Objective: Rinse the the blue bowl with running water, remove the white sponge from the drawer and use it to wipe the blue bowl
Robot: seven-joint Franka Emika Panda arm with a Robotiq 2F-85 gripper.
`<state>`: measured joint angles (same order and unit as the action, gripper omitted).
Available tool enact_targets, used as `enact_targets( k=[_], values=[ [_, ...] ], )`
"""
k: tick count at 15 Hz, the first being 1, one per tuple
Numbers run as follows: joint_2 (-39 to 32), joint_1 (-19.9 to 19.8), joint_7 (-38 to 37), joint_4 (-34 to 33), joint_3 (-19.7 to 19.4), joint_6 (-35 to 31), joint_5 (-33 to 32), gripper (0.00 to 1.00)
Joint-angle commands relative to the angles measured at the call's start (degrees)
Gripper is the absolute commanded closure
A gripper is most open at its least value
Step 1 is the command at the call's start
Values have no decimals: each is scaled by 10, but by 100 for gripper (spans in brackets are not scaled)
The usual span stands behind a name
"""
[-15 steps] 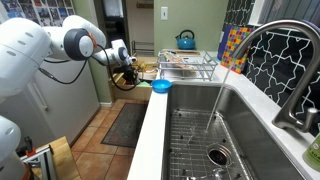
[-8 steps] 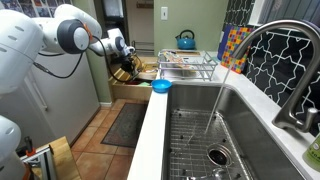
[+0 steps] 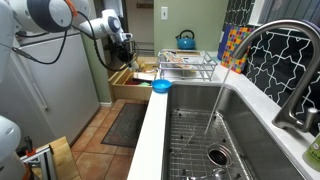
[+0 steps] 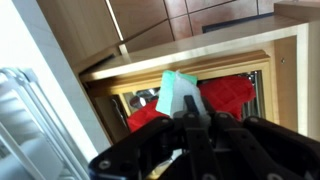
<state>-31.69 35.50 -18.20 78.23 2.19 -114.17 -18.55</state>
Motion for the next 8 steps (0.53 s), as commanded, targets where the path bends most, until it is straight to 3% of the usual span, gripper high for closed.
enact_targets(
  k=[1, 2, 3, 4, 7, 8],
  values=[
    [101, 0, -87, 120, -21, 40, -1, 98],
    [114, -1, -110, 134, -27, 53, 0, 98],
    [117, -21, -133, 134, -5, 72, -12, 98],
    [78, -28, -95, 78, 9, 62, -13, 91],
    [101, -39, -119, 106, 13, 72, -13, 91],
    [101, -39, -123, 108, 14, 72, -13, 98]
  ],
)
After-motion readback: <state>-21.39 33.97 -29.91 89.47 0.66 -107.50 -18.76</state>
